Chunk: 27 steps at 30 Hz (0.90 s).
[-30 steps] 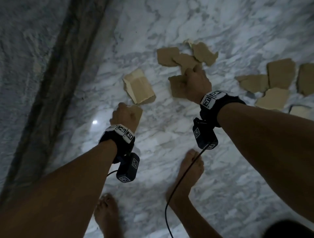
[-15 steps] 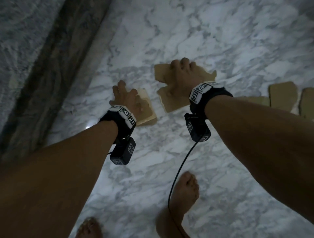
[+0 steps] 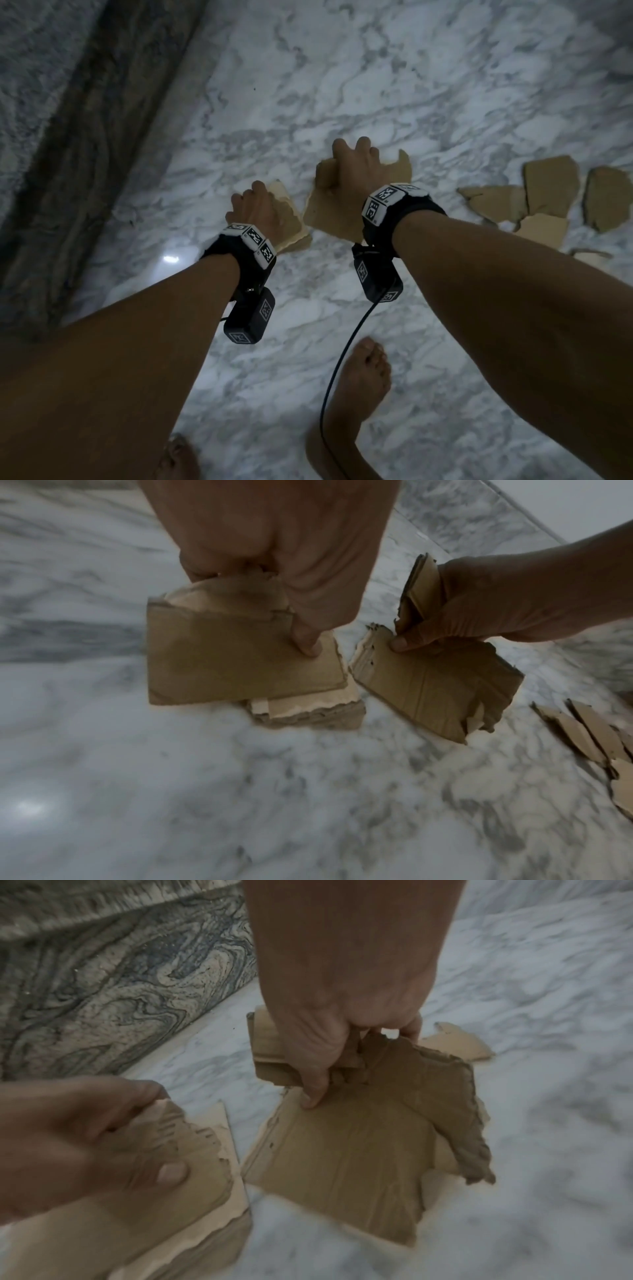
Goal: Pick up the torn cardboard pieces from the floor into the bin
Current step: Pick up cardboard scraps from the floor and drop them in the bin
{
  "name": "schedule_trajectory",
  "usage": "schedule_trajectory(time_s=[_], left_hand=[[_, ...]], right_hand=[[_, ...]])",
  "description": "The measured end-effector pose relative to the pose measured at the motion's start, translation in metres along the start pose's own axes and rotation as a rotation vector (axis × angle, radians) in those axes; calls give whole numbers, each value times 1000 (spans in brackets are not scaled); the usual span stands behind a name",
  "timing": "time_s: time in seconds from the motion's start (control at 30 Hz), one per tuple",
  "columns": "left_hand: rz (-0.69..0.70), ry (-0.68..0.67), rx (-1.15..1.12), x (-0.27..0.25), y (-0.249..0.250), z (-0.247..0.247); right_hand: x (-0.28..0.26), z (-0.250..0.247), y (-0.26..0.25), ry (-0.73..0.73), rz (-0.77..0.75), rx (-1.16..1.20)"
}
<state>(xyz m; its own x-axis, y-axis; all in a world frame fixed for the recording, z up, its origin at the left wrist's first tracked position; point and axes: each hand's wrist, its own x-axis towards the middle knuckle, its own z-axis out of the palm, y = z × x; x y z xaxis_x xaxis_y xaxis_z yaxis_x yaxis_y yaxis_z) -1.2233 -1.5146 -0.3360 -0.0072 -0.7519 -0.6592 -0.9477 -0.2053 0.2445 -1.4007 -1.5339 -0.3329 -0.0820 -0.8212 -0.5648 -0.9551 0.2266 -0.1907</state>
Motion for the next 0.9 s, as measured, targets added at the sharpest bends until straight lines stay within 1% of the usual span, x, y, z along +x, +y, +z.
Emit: schedule_trajectory(time_s=[0.07,0.13,0.23,0.33,0.4,0.47,0.53,0.57,0.6,0.67,0.7,0.8,0.87,0.9], left_hand=[[44,28,-16,-6,0,0],[124,17,-1,-13,1,-4],[225,4,19,-23,5,-11],[263,14,113,-22,2,-9],[293,12,171,-19,-2,-5],[290,-16,183,-15,-6,1],[234,-41,194,-11,-8,11],[207,-31,200,-10,-7,17],[196,-3,200,-10,-5,23],[187,79,172,-10,-1,31],[168,84,168,-10,1,31],[123,15,219,-8,1,25],[101,-6,237,-7,1,23],[91,9,242,-8,2,23]], right_hand=[[-3,2,5,17,-11,64],[-7,0,9,14,0,93],[-17,-8,20,-16,25,18],[-30,-9,27,-25,26,-38],[-40,-4,29,-69,11,-69],[-52,10,29,-108,-39,-93],[-63,30,22,-75,-154,-182],[-68,40,17,-59,-187,-214],[-72,49,14,-52,-190,-216],[-76,61,10,-39,-150,-192],[-76,63,10,-38,-130,-169],[-70,60,18,-107,-75,-60],[-66,55,21,-146,-72,-71],[-65,52,21,-152,-86,-105]])
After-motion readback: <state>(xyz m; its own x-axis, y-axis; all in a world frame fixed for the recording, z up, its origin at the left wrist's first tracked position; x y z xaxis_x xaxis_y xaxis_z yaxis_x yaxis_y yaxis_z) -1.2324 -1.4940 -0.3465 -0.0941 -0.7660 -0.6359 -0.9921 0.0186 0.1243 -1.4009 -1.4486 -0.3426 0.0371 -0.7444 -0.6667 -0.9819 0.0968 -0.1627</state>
